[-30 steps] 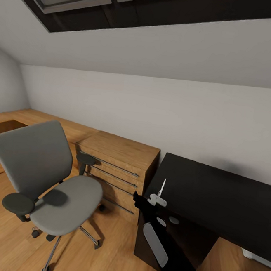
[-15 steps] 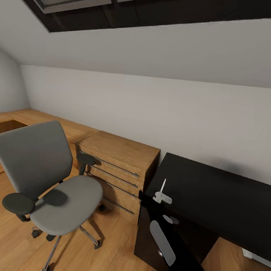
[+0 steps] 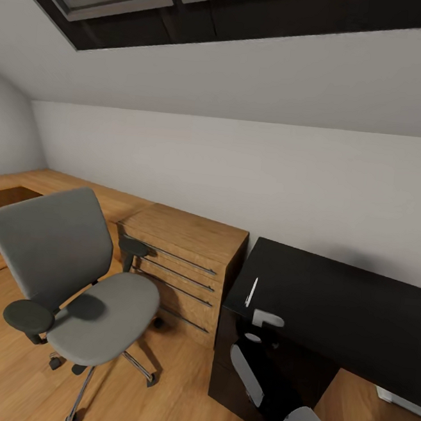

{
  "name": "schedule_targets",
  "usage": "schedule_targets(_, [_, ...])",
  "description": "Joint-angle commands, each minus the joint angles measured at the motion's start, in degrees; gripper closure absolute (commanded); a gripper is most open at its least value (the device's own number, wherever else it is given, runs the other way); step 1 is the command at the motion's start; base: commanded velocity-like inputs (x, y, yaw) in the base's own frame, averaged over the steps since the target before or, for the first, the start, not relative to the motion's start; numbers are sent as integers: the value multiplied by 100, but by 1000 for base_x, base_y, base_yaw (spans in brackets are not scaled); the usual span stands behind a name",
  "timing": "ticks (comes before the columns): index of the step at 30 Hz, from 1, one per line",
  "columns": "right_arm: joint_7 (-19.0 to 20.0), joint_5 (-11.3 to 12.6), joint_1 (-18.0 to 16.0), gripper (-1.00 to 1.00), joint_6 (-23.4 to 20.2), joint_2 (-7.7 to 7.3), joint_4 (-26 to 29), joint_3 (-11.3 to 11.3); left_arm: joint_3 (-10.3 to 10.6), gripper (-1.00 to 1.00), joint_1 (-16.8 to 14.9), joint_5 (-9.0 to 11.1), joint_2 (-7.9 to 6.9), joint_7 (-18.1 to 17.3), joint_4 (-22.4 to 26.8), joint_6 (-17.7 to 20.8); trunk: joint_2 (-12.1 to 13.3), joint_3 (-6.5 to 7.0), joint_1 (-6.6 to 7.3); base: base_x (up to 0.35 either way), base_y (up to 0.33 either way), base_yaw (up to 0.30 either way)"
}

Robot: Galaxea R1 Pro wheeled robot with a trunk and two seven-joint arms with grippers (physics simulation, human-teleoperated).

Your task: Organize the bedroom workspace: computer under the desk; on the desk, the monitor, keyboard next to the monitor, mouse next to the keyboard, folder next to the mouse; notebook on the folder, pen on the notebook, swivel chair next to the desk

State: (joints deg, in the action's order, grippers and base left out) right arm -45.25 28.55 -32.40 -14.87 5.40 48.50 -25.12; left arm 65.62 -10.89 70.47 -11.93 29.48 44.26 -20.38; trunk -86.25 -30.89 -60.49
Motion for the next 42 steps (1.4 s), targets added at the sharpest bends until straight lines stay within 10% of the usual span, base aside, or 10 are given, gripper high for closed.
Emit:
schedule_targets(1, [-45,12,-88,-100,-26,16,-151,-18,94,-100,-10,-10,-8,41,48,-80,-4,-6,0,0,0,0])
schedule_targets(42, [-55,2,-275,-100,274,49,-543,-28,276,-100,-9,-86,-2,400,118,-127,-4,-6,0,37,31,0])
